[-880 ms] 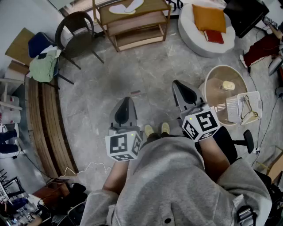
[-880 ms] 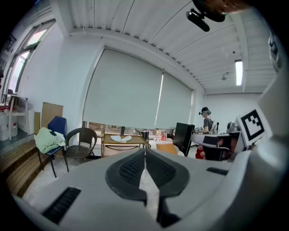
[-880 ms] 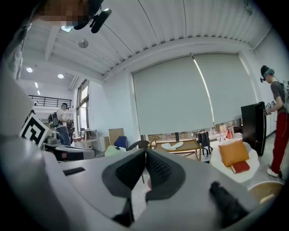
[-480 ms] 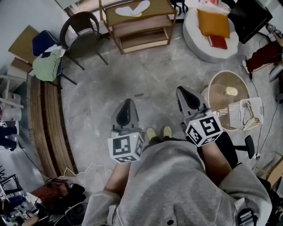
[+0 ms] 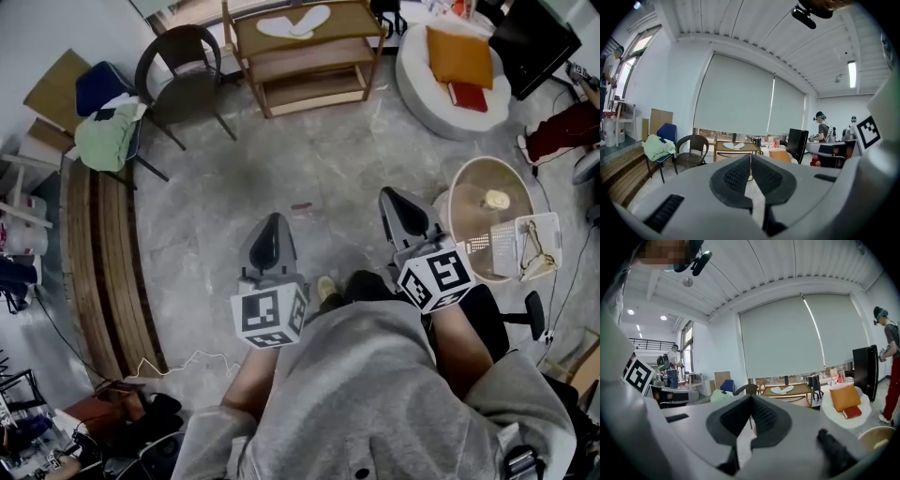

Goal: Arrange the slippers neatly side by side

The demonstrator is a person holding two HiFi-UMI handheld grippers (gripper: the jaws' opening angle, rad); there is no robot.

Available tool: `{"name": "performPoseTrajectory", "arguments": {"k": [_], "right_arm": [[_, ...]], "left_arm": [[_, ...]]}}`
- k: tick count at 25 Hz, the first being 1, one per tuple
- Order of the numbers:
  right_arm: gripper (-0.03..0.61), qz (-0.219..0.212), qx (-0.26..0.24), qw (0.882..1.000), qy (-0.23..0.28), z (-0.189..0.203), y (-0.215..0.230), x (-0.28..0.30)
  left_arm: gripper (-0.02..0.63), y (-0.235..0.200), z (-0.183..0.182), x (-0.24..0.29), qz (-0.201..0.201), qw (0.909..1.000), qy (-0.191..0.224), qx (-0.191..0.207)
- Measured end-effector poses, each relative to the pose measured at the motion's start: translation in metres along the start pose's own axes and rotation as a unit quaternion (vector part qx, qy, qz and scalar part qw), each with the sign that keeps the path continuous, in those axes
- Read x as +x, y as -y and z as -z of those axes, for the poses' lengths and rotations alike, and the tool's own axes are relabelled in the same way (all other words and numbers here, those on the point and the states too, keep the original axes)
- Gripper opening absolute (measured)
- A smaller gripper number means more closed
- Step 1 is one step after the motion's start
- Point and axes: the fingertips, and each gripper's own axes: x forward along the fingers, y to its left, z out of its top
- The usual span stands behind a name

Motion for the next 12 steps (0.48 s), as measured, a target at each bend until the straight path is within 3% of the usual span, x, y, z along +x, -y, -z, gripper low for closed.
{"name": "performPoseTrajectory", "arguments": {"k": [12], "right_arm": [[0.023, -0.003, -0.015, 1.000, 0.012, -0.005, -0.006, 0.016]], "left_arm": [[0.020, -0.013, -0.006, 0.007, 0.008, 0.9999, 0.006, 0.006]]}}
